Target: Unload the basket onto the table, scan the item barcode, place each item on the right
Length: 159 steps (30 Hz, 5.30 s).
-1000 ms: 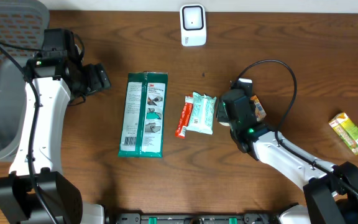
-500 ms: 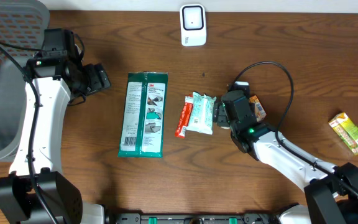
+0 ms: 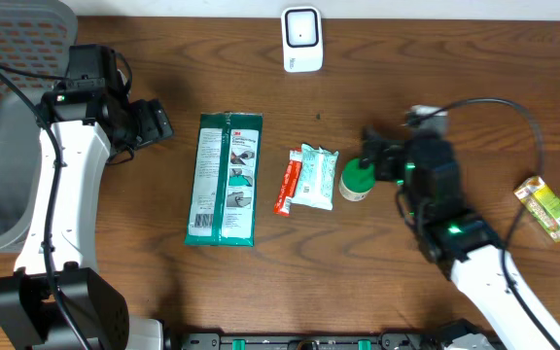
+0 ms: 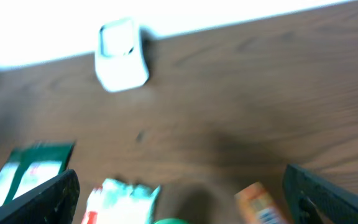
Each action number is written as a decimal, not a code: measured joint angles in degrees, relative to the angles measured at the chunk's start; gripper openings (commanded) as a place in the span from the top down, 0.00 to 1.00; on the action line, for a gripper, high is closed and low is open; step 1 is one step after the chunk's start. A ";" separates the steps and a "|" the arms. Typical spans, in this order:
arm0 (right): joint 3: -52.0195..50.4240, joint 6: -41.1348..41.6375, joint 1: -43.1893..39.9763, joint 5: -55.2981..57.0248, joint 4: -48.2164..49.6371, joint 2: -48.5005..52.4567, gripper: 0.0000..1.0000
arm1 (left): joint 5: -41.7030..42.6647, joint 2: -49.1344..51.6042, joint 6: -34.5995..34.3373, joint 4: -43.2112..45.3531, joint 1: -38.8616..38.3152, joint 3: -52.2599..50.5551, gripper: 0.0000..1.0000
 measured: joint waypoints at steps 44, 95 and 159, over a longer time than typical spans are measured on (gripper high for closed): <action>-0.04 2.58 -6.84 -11.41 -20.20 -0.63 0.01 | 0.00 0.00 0.00 0.02 0.00 0.00 0.08; -0.04 2.58 -6.84 -11.41 -20.20 -0.63 0.01 | 0.00 0.00 0.00 0.02 0.00 0.00 0.08; 30.34 -20.02 -16.00 -1.18 -43.25 40.50 0.82 | 0.00 0.00 0.00 0.02 0.00 0.00 0.08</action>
